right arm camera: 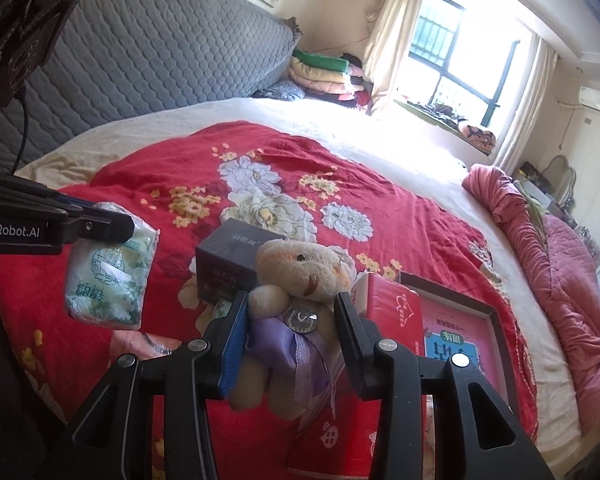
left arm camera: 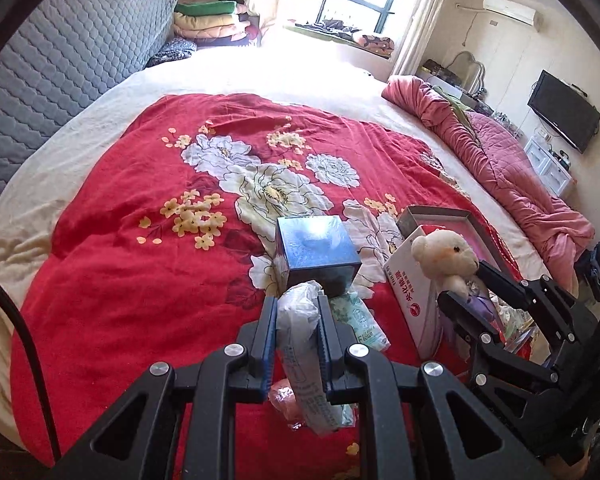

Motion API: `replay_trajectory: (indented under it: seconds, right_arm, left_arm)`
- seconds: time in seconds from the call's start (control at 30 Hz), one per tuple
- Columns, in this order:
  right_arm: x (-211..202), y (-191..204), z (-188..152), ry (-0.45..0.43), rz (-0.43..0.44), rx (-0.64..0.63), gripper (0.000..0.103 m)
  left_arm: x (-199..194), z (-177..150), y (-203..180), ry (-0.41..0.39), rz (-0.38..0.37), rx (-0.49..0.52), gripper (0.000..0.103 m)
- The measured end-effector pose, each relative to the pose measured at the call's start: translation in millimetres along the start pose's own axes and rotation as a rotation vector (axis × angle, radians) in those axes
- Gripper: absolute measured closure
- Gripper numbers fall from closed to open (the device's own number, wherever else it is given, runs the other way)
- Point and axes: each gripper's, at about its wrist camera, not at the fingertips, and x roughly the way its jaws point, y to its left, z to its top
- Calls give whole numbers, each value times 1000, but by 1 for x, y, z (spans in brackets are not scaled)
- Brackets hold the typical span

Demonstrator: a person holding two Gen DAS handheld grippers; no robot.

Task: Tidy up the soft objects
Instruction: 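Lift and carry the tissue pack and teddy bear with both tools over the pink tray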

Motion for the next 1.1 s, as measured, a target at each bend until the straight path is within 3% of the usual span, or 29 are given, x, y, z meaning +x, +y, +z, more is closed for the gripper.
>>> replay_trajectory:
  seconds: [0.43, 1.1]
  right_arm:
    - [-44, -32, 12, -103, 1, 92, 59]
    - [-88, -108, 7, -201, -65, 244, 59]
  left_arm:
    - [-34, 15, -47, -65, 61, 116, 85]
    - [-40, 41, -125, -103, 44, 232, 85]
